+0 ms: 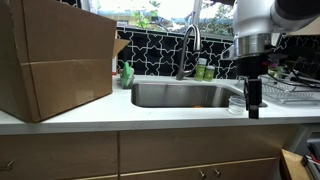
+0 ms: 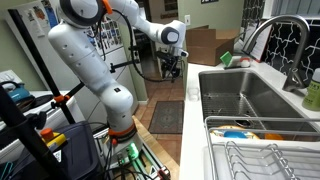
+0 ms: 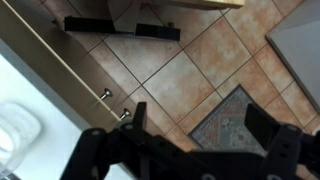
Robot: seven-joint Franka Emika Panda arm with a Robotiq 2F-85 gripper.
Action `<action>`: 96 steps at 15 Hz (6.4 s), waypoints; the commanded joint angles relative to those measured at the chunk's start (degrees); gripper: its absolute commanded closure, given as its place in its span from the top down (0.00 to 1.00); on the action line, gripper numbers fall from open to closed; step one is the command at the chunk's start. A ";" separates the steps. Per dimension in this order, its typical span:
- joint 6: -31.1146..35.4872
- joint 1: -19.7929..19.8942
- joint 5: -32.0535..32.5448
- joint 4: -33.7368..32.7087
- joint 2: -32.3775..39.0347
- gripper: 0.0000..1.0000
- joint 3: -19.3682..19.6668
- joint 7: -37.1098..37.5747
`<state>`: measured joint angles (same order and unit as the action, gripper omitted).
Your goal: Remove a blue bowl from the sink and place it on the dish drying rack
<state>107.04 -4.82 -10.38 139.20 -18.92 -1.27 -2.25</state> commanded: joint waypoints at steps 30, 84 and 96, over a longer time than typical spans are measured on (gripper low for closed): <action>35.49 19.90 6.62 -11.76 33.12 1.00 15.25 18.64; 34.50 27.66 -34.22 -9.76 24.02 0.01 13.20 -5.50; 41.62 24.68 -31.88 -4.59 20.68 0.01 15.93 1.92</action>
<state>146.63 21.29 -43.79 131.98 3.88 13.27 -2.22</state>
